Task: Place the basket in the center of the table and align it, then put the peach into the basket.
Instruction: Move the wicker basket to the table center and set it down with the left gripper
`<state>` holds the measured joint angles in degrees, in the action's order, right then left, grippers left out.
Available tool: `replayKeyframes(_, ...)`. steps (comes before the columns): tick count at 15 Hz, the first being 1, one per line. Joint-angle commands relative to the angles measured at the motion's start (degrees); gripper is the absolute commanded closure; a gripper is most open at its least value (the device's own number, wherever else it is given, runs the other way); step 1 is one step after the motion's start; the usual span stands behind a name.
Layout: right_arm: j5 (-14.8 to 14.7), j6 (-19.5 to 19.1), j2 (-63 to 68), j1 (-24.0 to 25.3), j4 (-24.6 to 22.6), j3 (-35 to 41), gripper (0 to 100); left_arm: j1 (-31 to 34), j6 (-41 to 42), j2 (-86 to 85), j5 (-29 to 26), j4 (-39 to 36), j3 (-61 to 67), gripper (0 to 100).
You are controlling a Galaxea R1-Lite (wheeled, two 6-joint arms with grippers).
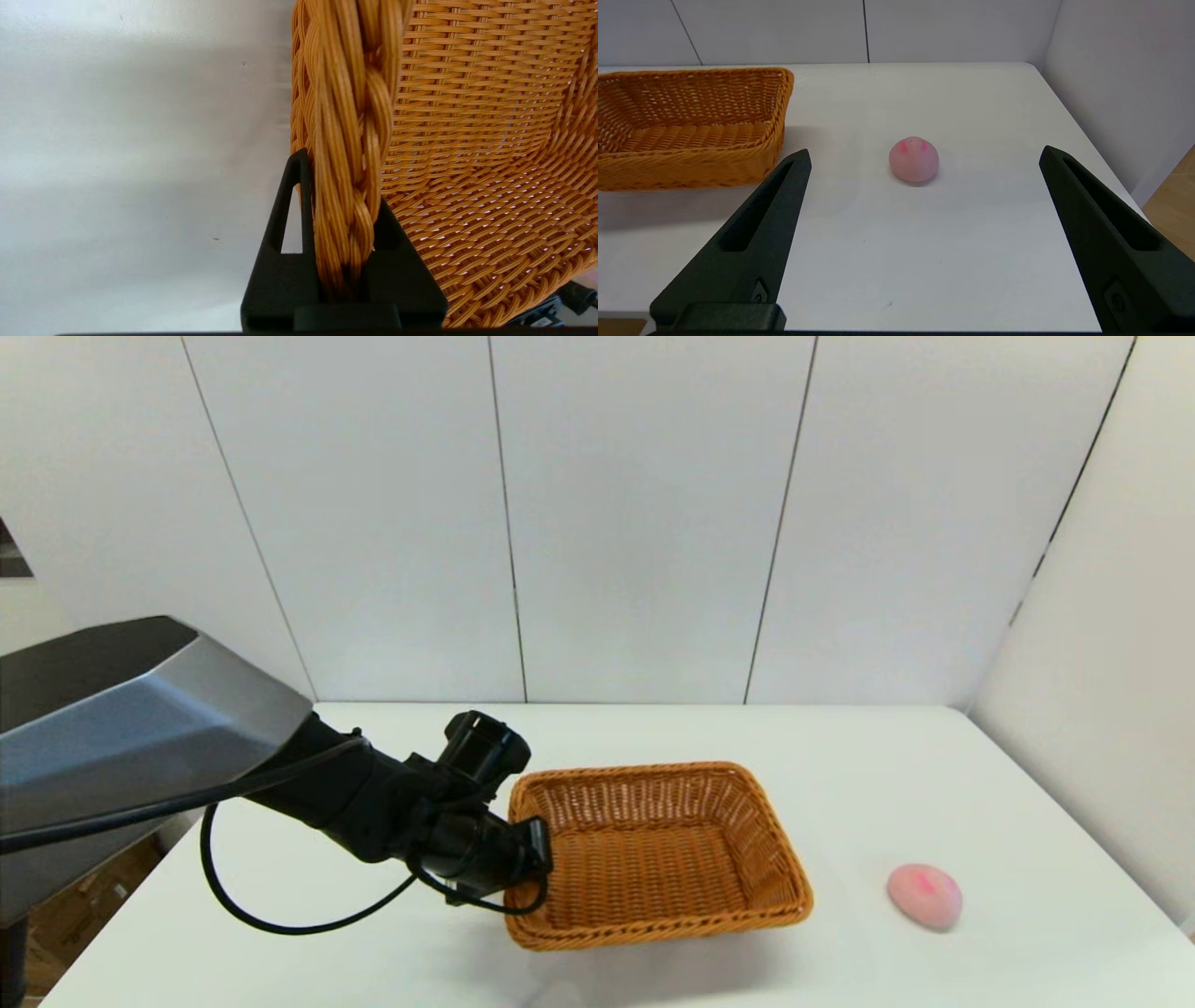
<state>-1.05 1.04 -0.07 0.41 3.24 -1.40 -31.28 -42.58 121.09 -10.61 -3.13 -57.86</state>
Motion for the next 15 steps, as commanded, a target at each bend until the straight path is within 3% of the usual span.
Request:
replayKeyframes(1, 0.0, 0.0, 0.1, 0.0, 0.0, 0.0, 0, 0.1, 2.0, 0.5, -1.4, 0.0, -0.2, 100)
replayKeyframes(6, 0.0, 0.0, 0.1, 0.0, 0.0, 0.0, 0, 0.1, 2.2, 1.2, -1.4, 0.0, -0.4, 100)
replayKeyframes(7, 0.0, 0.0, 0.1, 0.0, 0.0, 0.0, 0, 0.0, 2.2, 1.8, -1.3, 0.0, -0.4, 0)
replayKeyframes(11, 0.0, 0.0, 0.1, 0.0, 0.0, 0.0, 0, 0.7, 2.6, 2.2, -1.2, -3.7, 0.0, 0)
replayKeyframes(15, 0.0, 0.0, 0.1, 0.0, 0.0, 0.0, 0, 2.7, 4.2, -9.3, -1.3, -3.3, -0.1, 0)
